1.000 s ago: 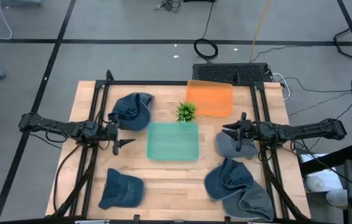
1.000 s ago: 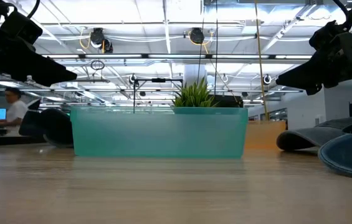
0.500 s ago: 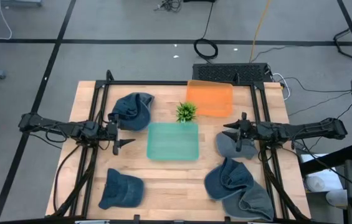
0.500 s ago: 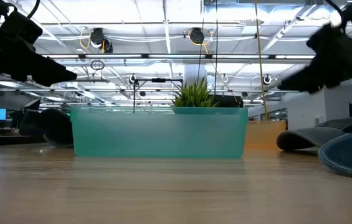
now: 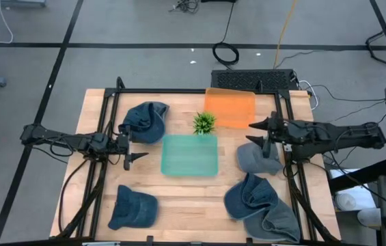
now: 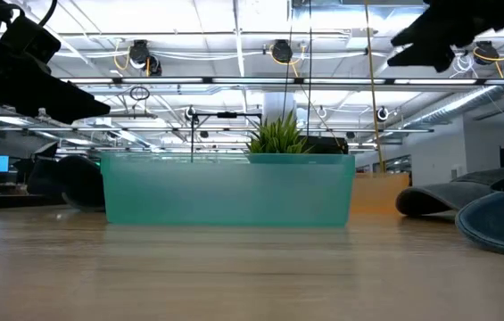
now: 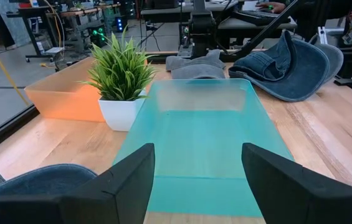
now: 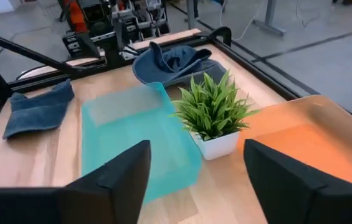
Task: Pick & Place hat
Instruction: Put the middle gray cap into the orange bin
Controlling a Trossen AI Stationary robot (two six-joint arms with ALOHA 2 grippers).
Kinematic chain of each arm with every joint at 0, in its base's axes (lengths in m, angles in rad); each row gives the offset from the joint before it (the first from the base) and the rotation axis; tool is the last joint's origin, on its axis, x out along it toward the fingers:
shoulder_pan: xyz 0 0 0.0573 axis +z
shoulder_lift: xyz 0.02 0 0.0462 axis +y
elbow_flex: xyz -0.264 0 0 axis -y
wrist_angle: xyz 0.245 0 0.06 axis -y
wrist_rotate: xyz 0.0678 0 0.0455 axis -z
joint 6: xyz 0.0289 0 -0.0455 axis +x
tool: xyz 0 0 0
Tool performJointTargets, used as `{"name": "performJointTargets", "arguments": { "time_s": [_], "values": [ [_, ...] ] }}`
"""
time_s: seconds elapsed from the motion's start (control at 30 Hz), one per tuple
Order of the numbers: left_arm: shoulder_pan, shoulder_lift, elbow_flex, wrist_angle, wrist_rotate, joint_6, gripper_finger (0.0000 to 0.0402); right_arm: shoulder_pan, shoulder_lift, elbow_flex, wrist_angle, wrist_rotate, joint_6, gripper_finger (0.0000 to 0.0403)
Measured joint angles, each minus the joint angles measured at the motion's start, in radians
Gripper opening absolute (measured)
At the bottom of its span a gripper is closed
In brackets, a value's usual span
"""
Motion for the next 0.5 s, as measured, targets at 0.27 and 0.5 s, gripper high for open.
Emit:
{"name": "performJointTargets", "arguments": {
  "time_s": [0.27,0.5],
  "values": [
    [0.000,0.000,0.000,0.000,0.000,0.000,0.0250,0.001,0.166,0.225,-0.131,0.057,0.044,0.0268],
    [0.000,0.000,0.000,0.000,0.000,0.000,0.0250,0.000,0.309,0.438,-0.327,0.106,0.142,0.0264]
  ]
}}
